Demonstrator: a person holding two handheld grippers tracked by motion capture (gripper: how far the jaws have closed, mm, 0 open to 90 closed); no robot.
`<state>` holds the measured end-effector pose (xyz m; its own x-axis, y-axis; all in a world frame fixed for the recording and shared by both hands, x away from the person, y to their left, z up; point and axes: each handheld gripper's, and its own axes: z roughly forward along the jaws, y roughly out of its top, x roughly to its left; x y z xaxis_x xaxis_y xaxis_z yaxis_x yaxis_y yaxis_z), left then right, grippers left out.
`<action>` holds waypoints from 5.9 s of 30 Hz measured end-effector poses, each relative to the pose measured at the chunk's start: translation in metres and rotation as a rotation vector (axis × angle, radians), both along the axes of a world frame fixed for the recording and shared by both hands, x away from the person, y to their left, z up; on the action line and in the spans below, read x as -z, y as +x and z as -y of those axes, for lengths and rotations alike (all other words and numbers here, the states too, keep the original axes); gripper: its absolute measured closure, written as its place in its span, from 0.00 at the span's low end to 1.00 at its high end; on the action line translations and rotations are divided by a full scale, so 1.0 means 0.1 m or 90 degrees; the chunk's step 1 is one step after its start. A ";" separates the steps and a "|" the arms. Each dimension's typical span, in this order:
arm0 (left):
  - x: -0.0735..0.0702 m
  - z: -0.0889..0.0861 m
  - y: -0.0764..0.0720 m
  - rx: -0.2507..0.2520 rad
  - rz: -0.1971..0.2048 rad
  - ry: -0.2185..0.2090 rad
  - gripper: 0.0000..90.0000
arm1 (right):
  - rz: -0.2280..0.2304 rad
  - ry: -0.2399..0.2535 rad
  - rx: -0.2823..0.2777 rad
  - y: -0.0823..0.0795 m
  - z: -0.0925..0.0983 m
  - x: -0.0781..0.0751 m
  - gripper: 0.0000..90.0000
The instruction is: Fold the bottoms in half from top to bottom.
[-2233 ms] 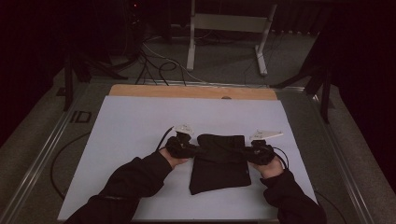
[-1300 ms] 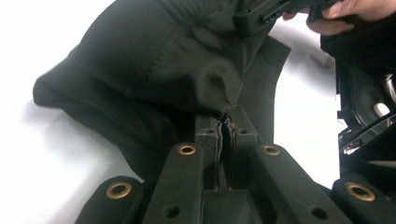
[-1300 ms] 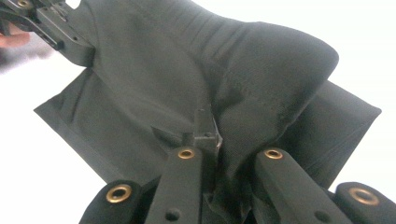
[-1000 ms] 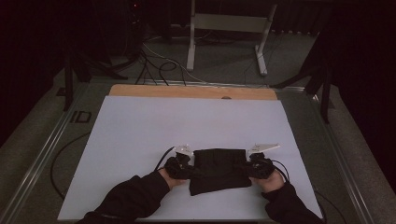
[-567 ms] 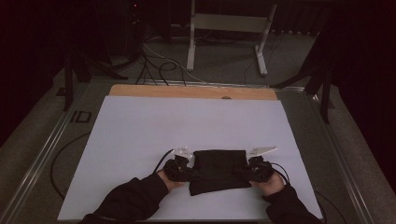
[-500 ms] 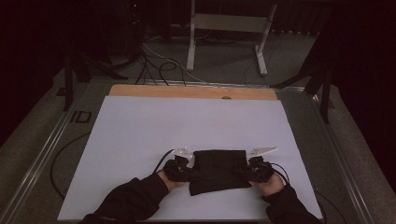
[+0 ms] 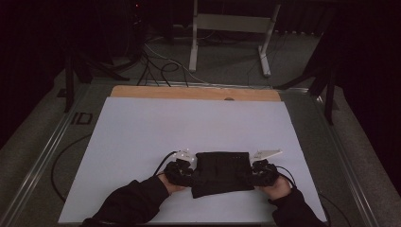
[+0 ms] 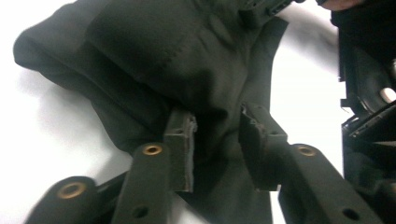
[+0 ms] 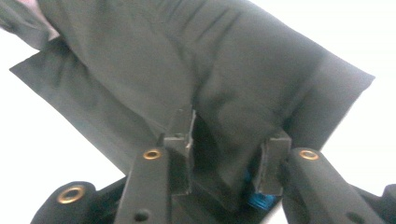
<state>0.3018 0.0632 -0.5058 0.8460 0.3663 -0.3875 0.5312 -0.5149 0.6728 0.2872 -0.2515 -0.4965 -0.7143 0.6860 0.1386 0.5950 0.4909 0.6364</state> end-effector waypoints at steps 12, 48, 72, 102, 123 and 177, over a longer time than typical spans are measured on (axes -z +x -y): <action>-0.31 -0.26 0.11 -0.096 0.058 -0.010 0.78 | 0.094 -0.007 0.049 0.04 0.17 -0.34 0.84; -0.03 0.02 0.27 -0.064 0.018 -0.035 0.99 | -0.011 0.053 0.048 0.42 0.11 0.01 1.00; -0.15 0.16 -0.19 0.076 0.046 -0.060 0.95 | -0.011 0.115 -0.028 -0.27 0.01 -0.17 1.00; 0.05 0.16 -0.40 0.082 0.056 0.016 0.87 | -0.041 0.009 -0.049 -0.67 0.01 -0.01 1.00; 0.02 0.15 -0.42 0.072 0.073 0.009 0.68 | -0.015 0.024 -0.039 -0.67 0.01 -0.02 0.83; -0.72 -0.16 -0.05 -0.055 0.125 -0.017 0.00 | 0.160 0.115 0.027 -0.24 0.01 -0.83 0.12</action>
